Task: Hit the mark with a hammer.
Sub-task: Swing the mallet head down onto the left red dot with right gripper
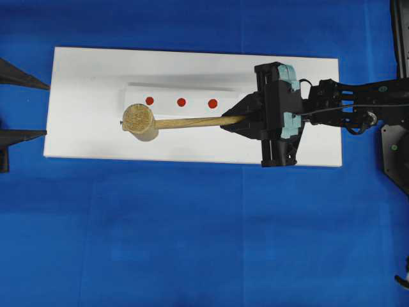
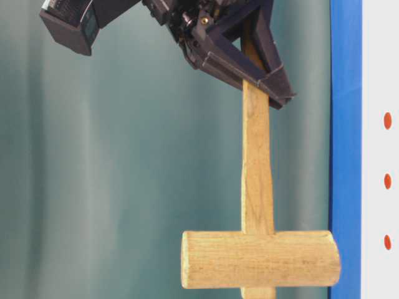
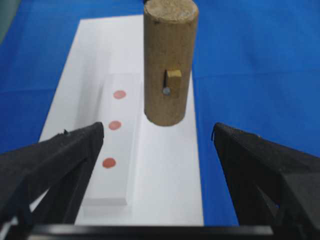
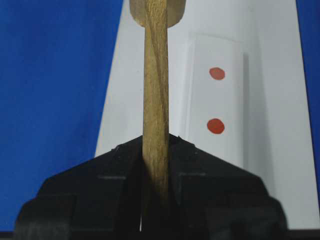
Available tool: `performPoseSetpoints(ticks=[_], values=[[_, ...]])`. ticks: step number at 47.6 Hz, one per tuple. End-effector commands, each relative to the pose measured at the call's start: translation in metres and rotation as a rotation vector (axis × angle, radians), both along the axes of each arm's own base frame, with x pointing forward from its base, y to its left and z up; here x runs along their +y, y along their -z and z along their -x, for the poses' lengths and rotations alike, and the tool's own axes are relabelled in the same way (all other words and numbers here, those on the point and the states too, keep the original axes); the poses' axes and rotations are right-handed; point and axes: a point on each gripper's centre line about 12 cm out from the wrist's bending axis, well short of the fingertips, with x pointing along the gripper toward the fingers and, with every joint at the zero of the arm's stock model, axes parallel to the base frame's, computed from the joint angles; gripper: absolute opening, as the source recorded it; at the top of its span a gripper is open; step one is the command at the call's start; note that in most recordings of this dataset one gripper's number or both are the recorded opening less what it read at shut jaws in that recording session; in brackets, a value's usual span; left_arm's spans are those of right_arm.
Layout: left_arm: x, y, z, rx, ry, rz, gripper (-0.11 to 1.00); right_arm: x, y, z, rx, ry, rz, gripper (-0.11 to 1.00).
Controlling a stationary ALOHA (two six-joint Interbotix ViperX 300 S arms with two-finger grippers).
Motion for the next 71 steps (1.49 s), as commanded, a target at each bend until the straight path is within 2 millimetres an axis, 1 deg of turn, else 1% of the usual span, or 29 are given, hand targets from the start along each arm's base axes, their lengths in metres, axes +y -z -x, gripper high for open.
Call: performPoseSetpoints(ticks=[1,7,15,20,25,39,43,53,55,59,71], values=[[0.0,-0.004,-0.002,-0.006,-0.001,-0.002,0.88,-0.002,-0.018,-0.002,-0.061,0.012,0.001,0.02],[0.0,-0.002,-0.001,-0.003,-0.002,0.0,0.88,-0.01,-0.02,-0.003,-0.081,0.043,0.01,0.02],[0.0,-0.002,-0.001,-0.002,-0.002,0.0,0.88,-0.03,-0.02,-0.004,-0.103,0.109,0.022,0.02],[0.0,-0.001,-0.001,0.0,-0.002,0.0,0.88,-0.038,-0.02,-0.005,-0.108,0.135,0.028,0.02],[0.0,-0.001,-0.001,0.0,-0.002,0.001,0.88,-0.042,-0.017,-0.006,-0.102,0.145,0.028,0.02],[0.0,-0.001,-0.001,0.002,-0.002,0.0,0.88,-0.042,-0.015,-0.007,-0.096,0.147,0.023,0.02],[0.0,0.0,-0.001,0.001,-0.002,0.003,0.88,-0.042,-0.006,-0.009,-0.072,0.15,0.017,0.02],[0.0,0.0,-0.001,0.003,-0.002,0.0,0.88,-0.04,0.055,-0.018,0.122,0.149,-0.043,0.02],[0.0,-0.001,-0.001,0.0,-0.002,0.001,0.88,-0.04,0.06,-0.019,0.149,0.142,-0.052,0.02],[0.0,0.0,-0.001,0.003,-0.002,0.002,0.88,-0.039,0.061,-0.019,0.159,0.138,-0.06,0.02],[0.0,0.0,-0.001,0.003,-0.002,0.003,0.88,-0.042,0.045,-0.017,0.091,0.156,-0.04,0.02]])
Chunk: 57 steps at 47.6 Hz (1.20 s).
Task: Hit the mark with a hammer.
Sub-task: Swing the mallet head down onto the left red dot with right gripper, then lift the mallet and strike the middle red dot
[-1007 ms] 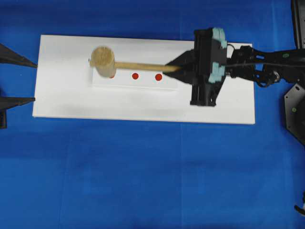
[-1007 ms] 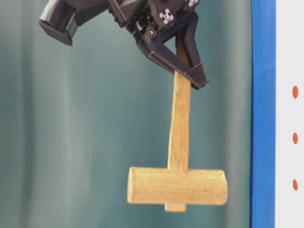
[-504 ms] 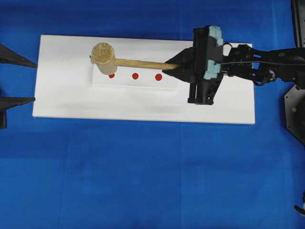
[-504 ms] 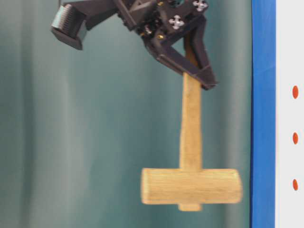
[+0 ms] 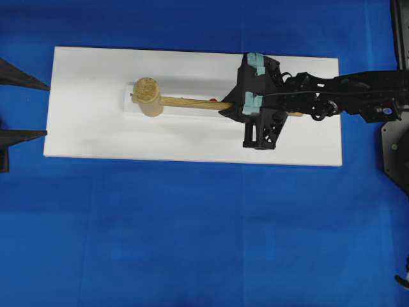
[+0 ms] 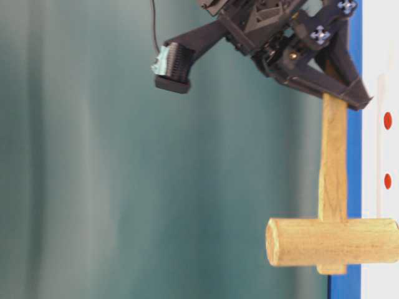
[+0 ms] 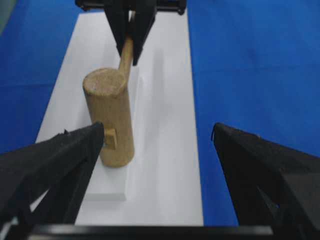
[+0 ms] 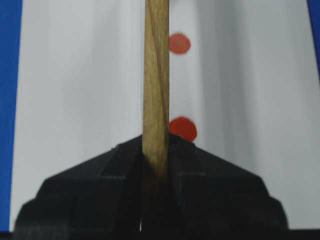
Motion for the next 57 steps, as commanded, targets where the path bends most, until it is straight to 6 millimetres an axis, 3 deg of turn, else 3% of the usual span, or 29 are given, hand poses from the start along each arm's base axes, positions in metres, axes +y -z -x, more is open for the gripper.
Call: performPoseSetpoints(ticks=[1,10,18,30,40,49,57], values=[[0.0,-0.003,-0.002,-0.005,-0.002,0.0,0.88,-0.001,-0.023,-0.004,-0.076,0.008,0.017,0.02],[0.0,-0.003,-0.002,-0.005,-0.002,0.001,0.88,-0.001,-0.055,0.0,-0.18,0.012,0.051,0.02],[0.0,-0.001,-0.002,0.0,-0.002,0.0,0.88,0.002,-0.087,0.019,-0.272,0.005,0.078,0.02],[0.0,0.002,-0.001,0.006,-0.002,0.0,0.87,0.006,-0.098,0.059,-0.34,0.024,0.09,0.02],[0.0,0.002,-0.001,0.006,-0.002,0.0,0.87,0.006,-0.103,0.071,-0.373,0.032,0.099,0.02],[0.0,0.001,-0.002,0.002,-0.002,0.0,0.87,0.005,-0.085,0.067,-0.312,0.031,0.093,0.02],[0.0,0.001,-0.001,-0.002,-0.002,0.0,0.87,0.003,-0.024,0.062,-0.116,0.036,0.057,0.02]])
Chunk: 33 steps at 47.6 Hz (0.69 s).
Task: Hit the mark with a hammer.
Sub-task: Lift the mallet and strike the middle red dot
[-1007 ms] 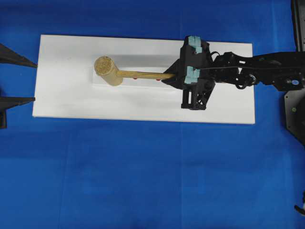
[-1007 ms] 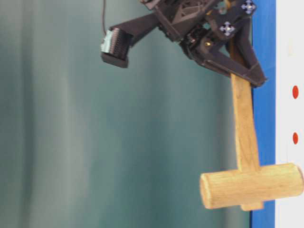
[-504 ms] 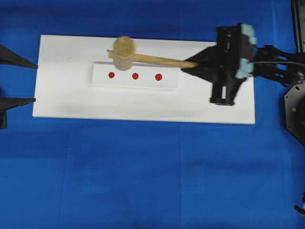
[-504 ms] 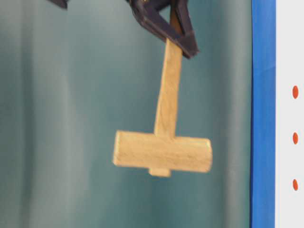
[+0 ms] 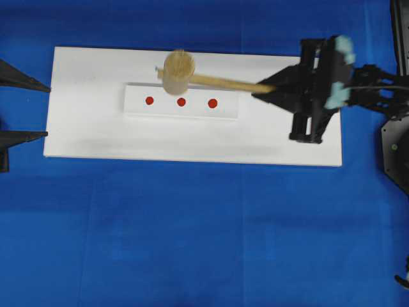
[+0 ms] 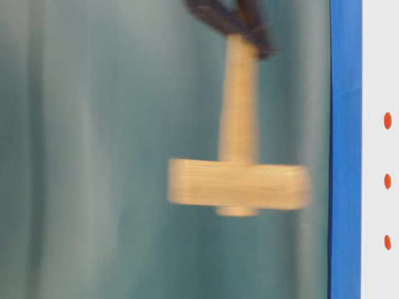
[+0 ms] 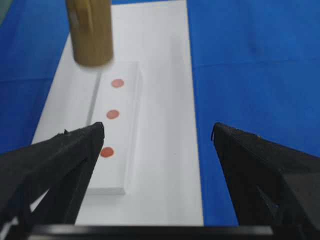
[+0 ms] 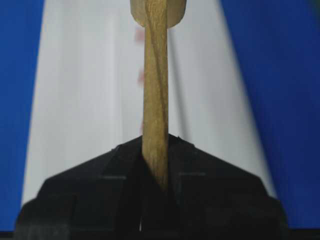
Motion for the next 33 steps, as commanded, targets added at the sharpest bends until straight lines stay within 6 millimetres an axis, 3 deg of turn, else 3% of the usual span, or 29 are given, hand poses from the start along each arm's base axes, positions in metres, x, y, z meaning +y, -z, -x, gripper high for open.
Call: performPoseSetpoints(ticks=[1,7,18,26,33], values=[[0.0,-0.004,-0.002,-0.012,-0.002,-0.001,0.87,-0.002,0.023,-0.005,0.073,0.014,-0.02,0.02],[0.0,-0.005,-0.002,-0.017,-0.002,-0.001,0.87,-0.003,0.037,-0.008,0.125,0.016,-0.041,0.02],[0.0,-0.005,-0.002,-0.02,-0.002,-0.001,0.87,-0.005,0.025,-0.008,0.078,0.026,-0.024,0.02],[0.0,-0.005,-0.002,-0.018,-0.002,0.001,0.87,-0.005,-0.002,0.0,-0.015,0.028,-0.009,0.02],[0.0,-0.004,-0.002,-0.015,-0.002,-0.001,0.87,-0.001,-0.035,0.023,-0.133,0.021,0.008,0.02]])
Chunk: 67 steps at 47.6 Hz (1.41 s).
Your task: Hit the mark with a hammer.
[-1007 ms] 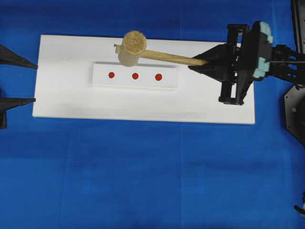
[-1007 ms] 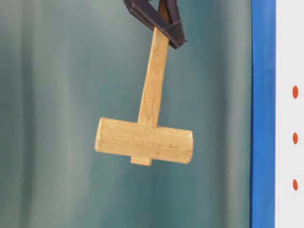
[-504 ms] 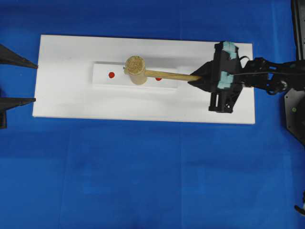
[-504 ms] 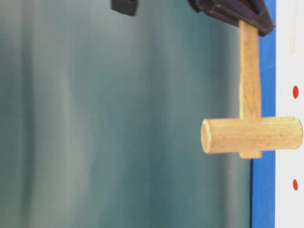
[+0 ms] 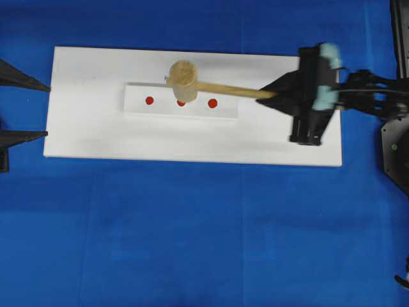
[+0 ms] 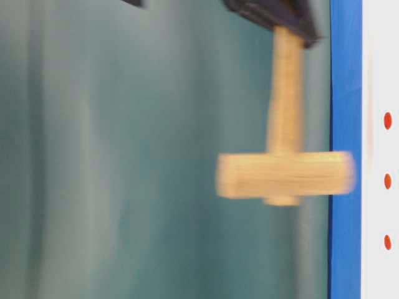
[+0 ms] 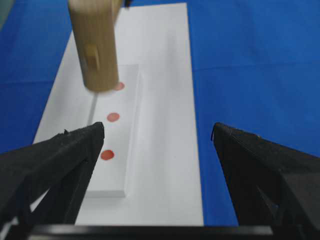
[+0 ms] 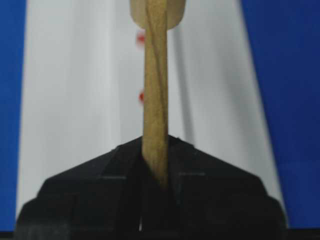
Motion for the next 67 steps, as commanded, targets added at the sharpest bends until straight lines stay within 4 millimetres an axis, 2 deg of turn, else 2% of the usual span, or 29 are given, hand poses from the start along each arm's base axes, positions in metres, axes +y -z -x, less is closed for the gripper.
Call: performPoseSetpoints(ticks=[1,9,13,20,27,32,40,43,46,59,64,67], values=[[0.0,-0.002,-0.002,-0.006,-0.002,0.0,0.87,0.002,-0.028,0.014,-0.105,0.002,0.017,0.02],[0.0,-0.002,-0.002,-0.006,-0.002,0.0,0.87,0.009,-0.044,0.042,-0.175,-0.024,0.014,0.02],[0.0,-0.001,-0.001,-0.006,-0.002,0.0,0.87,0.012,-0.045,0.051,-0.175,-0.037,0.005,0.02],[0.0,-0.001,-0.002,-0.005,-0.002,0.0,0.87,0.006,-0.039,0.054,-0.144,-0.015,-0.004,0.02],[0.0,-0.001,-0.002,-0.005,-0.002,0.0,0.87,0.002,-0.025,0.047,-0.093,-0.001,-0.007,0.02],[0.0,-0.001,-0.002,-0.006,-0.002,0.0,0.87,-0.001,0.001,0.039,-0.007,0.018,-0.029,0.02],[0.0,-0.001,-0.002,-0.008,-0.002,0.0,0.87,0.006,0.064,0.023,0.229,0.037,-0.137,0.02],[0.0,-0.001,-0.002,-0.008,-0.002,0.0,0.87,0.008,0.078,0.022,0.29,0.035,-0.161,0.02],[0.0,-0.001,-0.002,-0.008,-0.002,-0.002,0.87,0.008,0.083,0.021,0.313,0.036,-0.17,0.02],[0.0,-0.001,-0.002,-0.008,-0.002,0.0,0.87,0.004,0.061,0.025,0.2,0.054,-0.129,0.02],[0.0,-0.002,-0.002,-0.011,-0.002,0.0,0.87,0.004,0.043,0.026,0.125,0.051,-0.113,0.02],[0.0,-0.002,-0.002,-0.011,-0.002,0.0,0.87,0.004,0.024,0.027,0.057,0.045,-0.1,0.02]])
